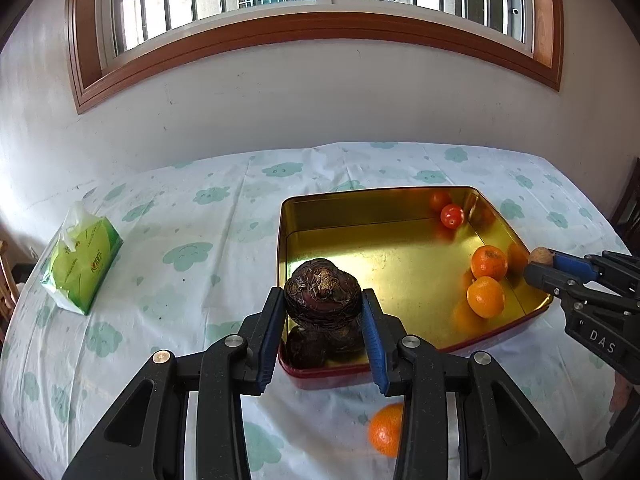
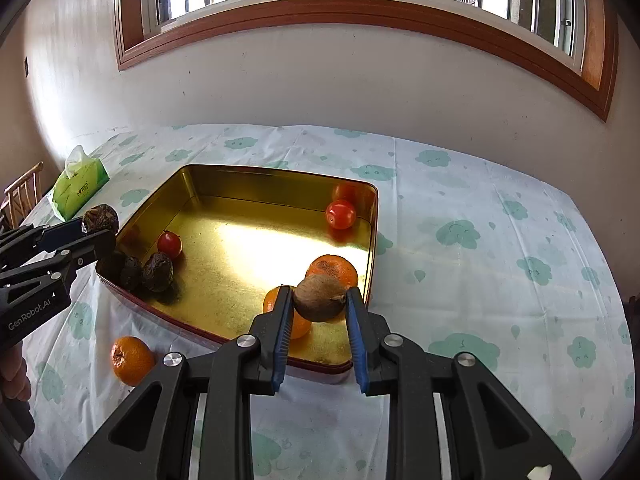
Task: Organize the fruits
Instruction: 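Carry the taro in the left tool and kiwi in the right tool over the tin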
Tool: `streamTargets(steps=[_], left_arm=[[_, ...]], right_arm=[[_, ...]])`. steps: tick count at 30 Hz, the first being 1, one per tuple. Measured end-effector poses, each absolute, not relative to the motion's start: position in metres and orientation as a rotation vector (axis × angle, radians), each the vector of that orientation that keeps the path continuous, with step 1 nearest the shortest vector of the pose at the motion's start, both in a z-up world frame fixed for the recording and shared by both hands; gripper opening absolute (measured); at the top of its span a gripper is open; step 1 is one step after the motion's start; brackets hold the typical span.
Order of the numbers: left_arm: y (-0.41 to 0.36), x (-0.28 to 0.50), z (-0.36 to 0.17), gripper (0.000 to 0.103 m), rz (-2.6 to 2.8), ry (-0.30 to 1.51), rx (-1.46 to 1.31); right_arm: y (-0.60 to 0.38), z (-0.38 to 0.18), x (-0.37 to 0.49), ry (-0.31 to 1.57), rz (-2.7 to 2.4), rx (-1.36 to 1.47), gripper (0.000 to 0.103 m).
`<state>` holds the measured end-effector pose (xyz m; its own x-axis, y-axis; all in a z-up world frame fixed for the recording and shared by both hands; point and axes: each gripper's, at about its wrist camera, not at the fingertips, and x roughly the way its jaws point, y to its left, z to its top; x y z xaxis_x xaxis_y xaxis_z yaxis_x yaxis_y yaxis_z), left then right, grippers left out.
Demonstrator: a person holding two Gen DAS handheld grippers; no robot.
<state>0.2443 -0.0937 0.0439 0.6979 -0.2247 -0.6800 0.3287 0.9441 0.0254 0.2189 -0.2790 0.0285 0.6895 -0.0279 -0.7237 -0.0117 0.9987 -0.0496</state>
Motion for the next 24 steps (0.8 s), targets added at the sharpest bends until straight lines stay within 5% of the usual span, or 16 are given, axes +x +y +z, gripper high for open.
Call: streamTargets(steps=[24], left_arm=[[-0.115,0.279,0.008,0.039,-0.299,0.821,0.187]], right_arm=[[-0.275,0.007,0.249,0.86,-0.01,-0.071,0.025]])
